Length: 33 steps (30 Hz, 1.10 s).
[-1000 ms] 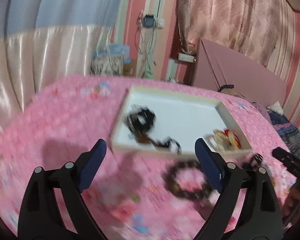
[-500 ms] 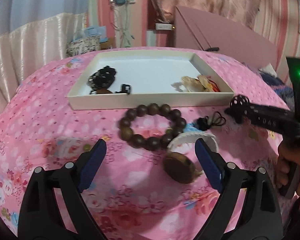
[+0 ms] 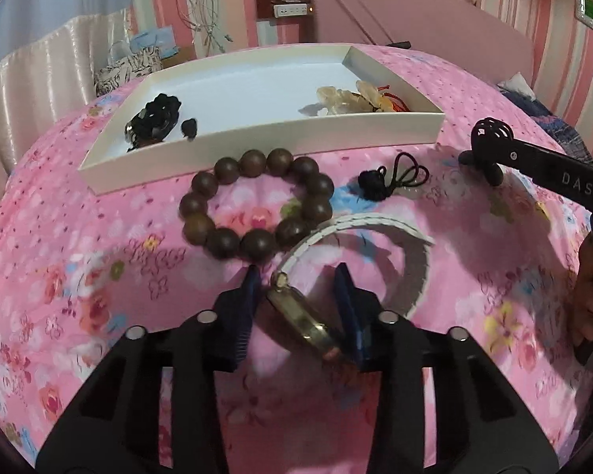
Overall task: Organize jewelry
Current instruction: 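Grasp the black claw hair clip with the right tool while the left tool grasps the white-band watch, then carry the claw clip with the right tool while the left tool carries the watch over the tray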
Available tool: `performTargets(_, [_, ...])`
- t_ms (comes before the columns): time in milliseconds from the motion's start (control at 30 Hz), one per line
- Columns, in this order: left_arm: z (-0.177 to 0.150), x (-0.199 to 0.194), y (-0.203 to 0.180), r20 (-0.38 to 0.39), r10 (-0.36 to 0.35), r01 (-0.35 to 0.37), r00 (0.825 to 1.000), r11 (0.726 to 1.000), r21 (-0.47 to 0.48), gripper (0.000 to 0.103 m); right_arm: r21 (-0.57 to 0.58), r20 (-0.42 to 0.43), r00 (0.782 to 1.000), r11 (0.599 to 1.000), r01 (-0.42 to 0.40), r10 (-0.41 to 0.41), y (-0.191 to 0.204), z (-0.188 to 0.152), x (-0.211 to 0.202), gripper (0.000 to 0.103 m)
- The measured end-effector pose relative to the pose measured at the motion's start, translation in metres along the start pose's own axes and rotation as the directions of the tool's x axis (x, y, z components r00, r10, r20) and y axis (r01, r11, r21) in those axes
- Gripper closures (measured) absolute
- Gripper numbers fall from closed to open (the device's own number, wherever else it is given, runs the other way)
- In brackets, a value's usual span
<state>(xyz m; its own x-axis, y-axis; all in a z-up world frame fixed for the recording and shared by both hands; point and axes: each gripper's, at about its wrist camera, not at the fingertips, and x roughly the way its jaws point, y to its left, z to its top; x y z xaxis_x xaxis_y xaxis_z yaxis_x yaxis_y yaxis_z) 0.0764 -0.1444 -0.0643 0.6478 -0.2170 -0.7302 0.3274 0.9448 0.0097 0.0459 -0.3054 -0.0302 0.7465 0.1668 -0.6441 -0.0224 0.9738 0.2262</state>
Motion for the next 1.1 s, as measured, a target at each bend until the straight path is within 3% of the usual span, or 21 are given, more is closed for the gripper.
performTargets(133, [-0.002, -0.002, 0.012, 0.015, -0.038, 0.039, 0.999, 0.998, -0.048, 0.092, 0.019, 0.011, 1.0, 1.0, -0.007, 0.007, -0.005, 0.0, -0.003, 0.057])
performTargets(267, [-0.001, -0.007, 0.022, 0.044, -0.088, 0.091, 0.995, 0.993, -0.076, 0.093, 0.016, 0.045, 0.999, 1.0, -0.004, 0.003, -0.004, 0.0, -0.012, 0.057])
performTargets(400, [0.01, -0.02, 0.033, 0.091, -0.082, 0.089, 0.992, 0.994, -0.07, 0.093, 0.028, 0.088, 0.996, 0.999, -0.023, 0.021, -0.005, 0.007, -0.025, 0.057])
performTargets(667, [0.09, -0.049, 0.077, 0.254, -0.003, 0.023, 0.967, 0.997, -0.077, 0.093, -0.023, 0.183, 0.982, 0.999, -0.046, 0.05, 0.02, 0.058, -0.035, 0.057])
performTargets(800, [0.134, -0.033, 0.1, 0.278, 0.045, -0.017, 0.96, 0.995, -0.102, 0.093, -0.037, 0.211, 0.976, 0.998, -0.055, 0.062, 0.037, 0.089, -0.017, 0.057])
performTargets(900, [0.162, -0.011, 0.112, 0.287, 0.03, 0.008, 0.958, 0.991, -0.131, 0.093, -0.04, 0.218, 0.973, 0.997, -0.065, 0.072, 0.053, 0.116, 0.006, 0.057])
performTargets(1100, [0.174, 0.034, 0.112, 0.299, 0.035, 0.013, 0.954, 0.988, -0.155, 0.093, -0.043, 0.207, 0.976, 0.998, -0.056, 0.064, 0.073, 0.137, 0.054, 0.057])
